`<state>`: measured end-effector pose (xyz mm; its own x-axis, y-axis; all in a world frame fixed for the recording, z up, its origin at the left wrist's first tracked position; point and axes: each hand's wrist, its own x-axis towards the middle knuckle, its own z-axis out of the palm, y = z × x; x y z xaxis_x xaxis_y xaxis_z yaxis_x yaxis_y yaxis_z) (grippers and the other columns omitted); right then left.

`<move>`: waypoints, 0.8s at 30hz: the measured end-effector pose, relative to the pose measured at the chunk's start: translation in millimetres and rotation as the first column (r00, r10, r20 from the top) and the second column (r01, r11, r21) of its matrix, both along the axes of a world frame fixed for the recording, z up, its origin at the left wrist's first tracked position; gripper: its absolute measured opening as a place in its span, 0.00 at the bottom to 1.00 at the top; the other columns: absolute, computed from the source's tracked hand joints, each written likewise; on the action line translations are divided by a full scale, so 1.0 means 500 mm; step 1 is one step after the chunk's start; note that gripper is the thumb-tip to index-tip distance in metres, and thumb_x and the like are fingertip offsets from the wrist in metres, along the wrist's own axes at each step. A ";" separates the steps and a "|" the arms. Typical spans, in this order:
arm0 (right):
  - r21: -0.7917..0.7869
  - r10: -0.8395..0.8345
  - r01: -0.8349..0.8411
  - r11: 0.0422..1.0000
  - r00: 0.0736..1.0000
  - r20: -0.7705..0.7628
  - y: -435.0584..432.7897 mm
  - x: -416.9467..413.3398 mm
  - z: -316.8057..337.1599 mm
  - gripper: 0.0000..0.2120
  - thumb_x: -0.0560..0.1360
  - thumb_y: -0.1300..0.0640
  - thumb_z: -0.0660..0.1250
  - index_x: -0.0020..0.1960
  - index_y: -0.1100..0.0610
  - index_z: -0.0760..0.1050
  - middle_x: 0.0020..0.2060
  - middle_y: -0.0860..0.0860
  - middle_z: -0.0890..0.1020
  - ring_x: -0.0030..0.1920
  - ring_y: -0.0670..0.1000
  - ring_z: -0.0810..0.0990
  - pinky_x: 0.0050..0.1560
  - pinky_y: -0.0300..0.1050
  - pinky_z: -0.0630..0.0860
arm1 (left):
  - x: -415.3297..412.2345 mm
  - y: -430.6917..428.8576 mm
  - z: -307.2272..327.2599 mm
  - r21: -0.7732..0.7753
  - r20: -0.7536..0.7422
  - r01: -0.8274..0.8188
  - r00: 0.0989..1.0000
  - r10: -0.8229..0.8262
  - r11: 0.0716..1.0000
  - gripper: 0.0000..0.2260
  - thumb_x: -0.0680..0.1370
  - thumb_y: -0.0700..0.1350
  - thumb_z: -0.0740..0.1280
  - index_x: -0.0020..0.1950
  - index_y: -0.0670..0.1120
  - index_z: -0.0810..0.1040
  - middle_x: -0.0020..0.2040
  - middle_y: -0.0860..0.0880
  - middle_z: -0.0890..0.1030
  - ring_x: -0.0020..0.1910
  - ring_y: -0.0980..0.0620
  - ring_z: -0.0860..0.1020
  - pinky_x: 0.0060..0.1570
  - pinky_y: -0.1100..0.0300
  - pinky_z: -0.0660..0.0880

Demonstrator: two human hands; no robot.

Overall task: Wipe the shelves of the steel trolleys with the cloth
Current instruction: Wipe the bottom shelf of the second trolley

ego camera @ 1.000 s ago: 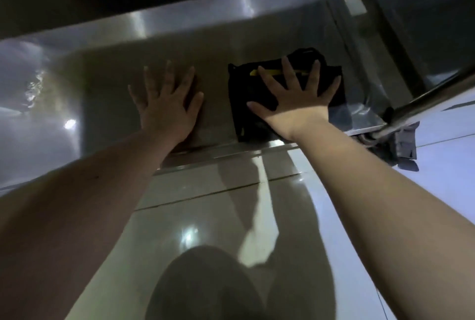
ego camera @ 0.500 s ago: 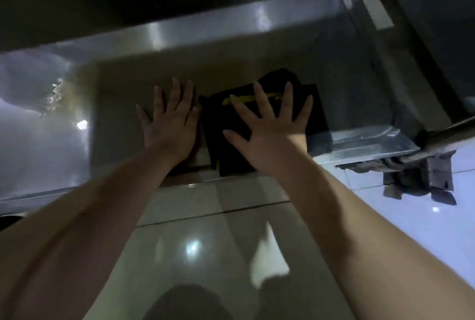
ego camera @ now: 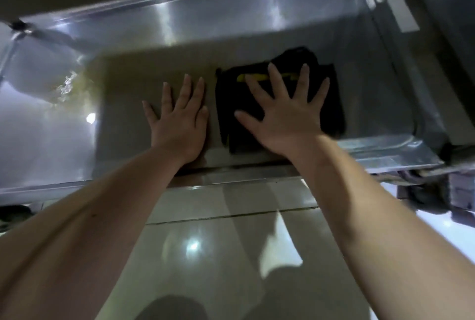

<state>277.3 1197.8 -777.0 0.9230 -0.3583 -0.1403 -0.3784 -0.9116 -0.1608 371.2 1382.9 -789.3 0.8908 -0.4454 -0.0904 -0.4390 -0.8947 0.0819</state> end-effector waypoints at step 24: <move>-0.110 -0.222 0.215 0.971 0.974 -0.055 -0.304 0.099 0.006 0.38 0.71 0.22 0.40 0.77 0.35 0.44 0.80 0.45 0.47 0.77 0.66 0.41 0.71 0.73 0.38 | 0.002 -0.011 -0.001 -0.008 -0.007 0.006 1.000 -0.006 1.000 0.25 0.81 0.59 0.43 0.78 0.64 0.41 0.80 0.60 0.41 0.79 0.46 0.39 0.72 0.34 0.37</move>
<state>327.0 1045.6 -773.9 0.8107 -0.5656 -0.1510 -0.5766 -0.8161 -0.0385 372.1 1377.4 -789.9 0.8873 -0.4518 -0.0931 -0.4441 -0.8912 0.0921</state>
